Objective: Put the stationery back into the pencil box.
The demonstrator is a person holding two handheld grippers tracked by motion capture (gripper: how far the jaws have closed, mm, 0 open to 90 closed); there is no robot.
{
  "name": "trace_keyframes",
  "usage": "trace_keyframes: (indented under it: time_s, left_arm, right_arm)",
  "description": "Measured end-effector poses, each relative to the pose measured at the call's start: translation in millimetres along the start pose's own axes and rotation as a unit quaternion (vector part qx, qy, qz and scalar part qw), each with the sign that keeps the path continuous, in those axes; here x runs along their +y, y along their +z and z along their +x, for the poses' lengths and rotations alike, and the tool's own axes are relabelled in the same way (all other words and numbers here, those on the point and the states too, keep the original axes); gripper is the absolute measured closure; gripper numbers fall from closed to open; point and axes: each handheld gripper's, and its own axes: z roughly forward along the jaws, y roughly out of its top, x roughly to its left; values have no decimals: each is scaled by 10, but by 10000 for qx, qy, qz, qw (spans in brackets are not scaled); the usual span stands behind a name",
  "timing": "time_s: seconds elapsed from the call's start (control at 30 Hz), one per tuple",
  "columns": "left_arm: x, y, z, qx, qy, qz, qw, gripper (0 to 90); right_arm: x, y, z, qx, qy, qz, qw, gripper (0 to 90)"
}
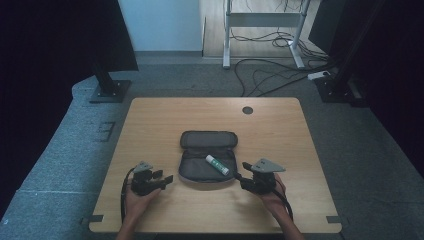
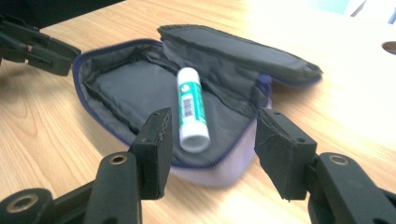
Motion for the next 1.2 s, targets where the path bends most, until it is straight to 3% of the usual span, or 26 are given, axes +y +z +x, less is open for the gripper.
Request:
trace_keyframes:
  time_s: [0.47, 0.6, 0.83, 1.2]
  left_arm:
    - [-19, 11, 4, 25, -12, 37, 10000, 404]
    - [-18, 5, 8, 29, -3, 33, 10000, 404]
    - [-20, 0, 20, 38, -10, 28, 10000, 404]
    - [-23, 8, 25, 38, -8, 52, 10000, 401]
  right_arm:
    - [-431, -296, -308, -392, 411, 220, 9981, 439]
    - [-522, -336, -353, -526, 411, 312, 9973, 433]
    - [-593, -334, -441, -624, 585, 424, 9954, 423]
    - [-616, -308, -451, -653, 523, 578, 9948, 400]
